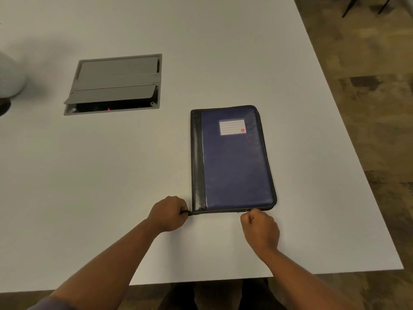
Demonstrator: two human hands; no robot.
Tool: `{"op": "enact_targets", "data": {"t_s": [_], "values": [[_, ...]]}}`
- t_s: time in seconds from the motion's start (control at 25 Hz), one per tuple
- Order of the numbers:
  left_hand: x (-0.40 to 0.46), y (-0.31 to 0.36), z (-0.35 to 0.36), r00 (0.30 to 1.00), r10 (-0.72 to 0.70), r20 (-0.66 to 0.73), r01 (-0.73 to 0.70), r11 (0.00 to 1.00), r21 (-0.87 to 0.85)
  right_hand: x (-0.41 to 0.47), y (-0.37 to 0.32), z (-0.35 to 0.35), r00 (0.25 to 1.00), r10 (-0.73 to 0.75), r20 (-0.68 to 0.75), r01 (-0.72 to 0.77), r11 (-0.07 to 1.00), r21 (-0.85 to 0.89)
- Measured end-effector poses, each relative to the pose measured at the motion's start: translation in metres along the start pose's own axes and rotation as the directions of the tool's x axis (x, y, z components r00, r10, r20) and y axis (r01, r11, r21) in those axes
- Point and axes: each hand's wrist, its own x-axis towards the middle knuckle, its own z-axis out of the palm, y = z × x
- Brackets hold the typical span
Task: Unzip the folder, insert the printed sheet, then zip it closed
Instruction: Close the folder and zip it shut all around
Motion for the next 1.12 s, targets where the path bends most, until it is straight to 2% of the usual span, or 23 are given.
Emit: {"op": "enact_targets", "data": {"t_s": [0.2, 0.28, 0.36, 0.44, 0.48, 0.56, 0.64, 0.72, 0.92, 1.12], "values": [[0.011, 0.011, -0.012, 0.995, -0.022, 0.093, 0.013, 0.995, 0.097, 0.025, 0.041, -0.033, 0.996, 0.049, -0.075, -0.047, 0.998, 0.029], [0.017, 0.018, -0.021, 0.985, -0.039, 0.166, 0.000, 0.974, 0.227, 0.032, 0.050, -0.040, 0.998, 0.027, -0.048, -0.026, 1.000, 0.009], [0.021, 0.033, -0.036, 0.974, -0.084, 0.212, -0.017, 0.900, 0.435, 0.036, 0.055, -0.042, 0.999, 0.029, -0.028, -0.028, 0.999, 0.034], [0.027, 0.056, -0.050, 0.983, -0.110, 0.148, 0.016, 0.851, 0.525, 0.037, 0.059, -0.043, 1.000, 0.023, -0.021, -0.021, 0.996, 0.090], [0.031, 0.070, -0.054, 0.992, -0.074, 0.104, 0.011, 0.860, 0.509, 0.037, 0.061, -0.043, 1.000, 0.008, -0.019, -0.006, 0.993, 0.115], [0.039, 0.104, -0.051, 0.994, 0.095, 0.056, -0.110, 0.890, 0.443, 0.037, 0.065, -0.044, 1.000, -0.022, -0.019, 0.025, 0.990, 0.137], [0.046, 0.141, -0.037, 0.958, 0.272, 0.089, -0.285, 0.869, 0.405, 0.036, 0.067, -0.044, 0.999, -0.036, -0.019, 0.038, 0.988, 0.147], [0.053, 0.176, -0.020, 0.916, 0.369, 0.156, -0.400, 0.816, 0.417, 0.038, 0.069, -0.045, 0.999, -0.046, -0.019, 0.048, 0.986, 0.158], [0.072, 0.230, 0.005, 0.904, 0.337, 0.262, -0.427, 0.745, 0.512, 0.042, 0.074, -0.045, 0.998, -0.065, -0.006, 0.065, 0.985, 0.159], [0.080, 0.245, 0.007, 0.915, 0.291, 0.280, -0.396, 0.777, 0.489, 0.042, 0.079, -0.044, 0.995, -0.099, -0.018, 0.101, 0.978, 0.181]]}}
